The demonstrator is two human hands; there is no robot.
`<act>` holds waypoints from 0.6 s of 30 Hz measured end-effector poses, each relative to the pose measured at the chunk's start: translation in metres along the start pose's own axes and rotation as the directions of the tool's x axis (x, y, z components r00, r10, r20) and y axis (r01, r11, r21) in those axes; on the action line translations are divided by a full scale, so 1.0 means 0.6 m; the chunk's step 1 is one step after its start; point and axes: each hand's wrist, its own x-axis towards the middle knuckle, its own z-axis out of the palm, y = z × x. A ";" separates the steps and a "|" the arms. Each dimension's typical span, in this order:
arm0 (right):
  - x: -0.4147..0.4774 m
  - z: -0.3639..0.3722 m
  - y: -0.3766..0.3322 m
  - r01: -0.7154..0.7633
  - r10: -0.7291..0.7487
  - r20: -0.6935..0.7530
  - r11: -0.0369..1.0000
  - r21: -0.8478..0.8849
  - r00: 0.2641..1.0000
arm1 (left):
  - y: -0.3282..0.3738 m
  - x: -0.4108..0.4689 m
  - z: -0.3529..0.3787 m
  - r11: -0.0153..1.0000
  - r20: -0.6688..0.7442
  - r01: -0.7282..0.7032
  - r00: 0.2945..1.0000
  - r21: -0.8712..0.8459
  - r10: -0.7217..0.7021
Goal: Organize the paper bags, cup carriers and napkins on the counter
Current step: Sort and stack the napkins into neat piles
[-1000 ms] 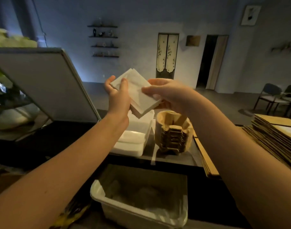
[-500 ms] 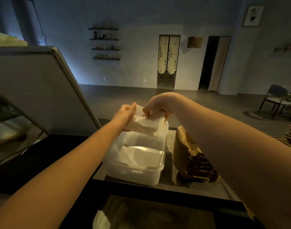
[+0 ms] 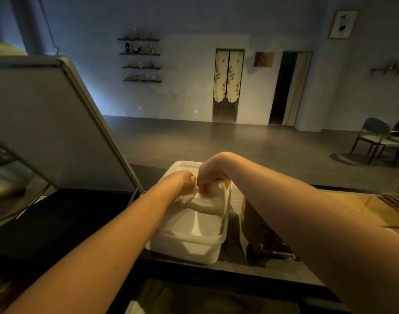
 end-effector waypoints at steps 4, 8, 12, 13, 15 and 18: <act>0.007 0.005 -0.005 -0.007 0.010 0.036 0.996 -0.093 0.999 | 0.010 -0.011 0.003 0.983 0.089 0.023 0.995 0.180 -0.040; 0.028 0.003 -0.002 -0.040 0.044 0.019 0.985 -0.166 0.999 | 0.011 -0.016 0.003 0.968 0.046 0.022 0.998 0.249 -0.034; 0.039 0.003 -0.001 -0.064 0.061 -0.022 0.984 -0.167 0.998 | -0.001 -0.007 0.008 0.970 0.037 0.018 0.999 0.241 -0.027; 0.039 0.004 -0.001 -0.063 0.057 -0.038 0.982 -0.179 0.998 | -0.004 -0.004 0.009 0.973 0.032 0.005 0.999 0.230 -0.013; 0.037 0.000 -0.003 -0.058 0.043 -0.079 0.979 -0.197 0.996 | -0.007 -0.001 0.009 0.978 0.011 -0.044 0.999 0.206 0.043; 0.021 -0.011 -0.002 -0.041 0.011 -0.115 0.964 -0.264 0.993 | 0.003 -0.011 0.006 0.979 -0.037 -0.083 0.995 0.186 0.091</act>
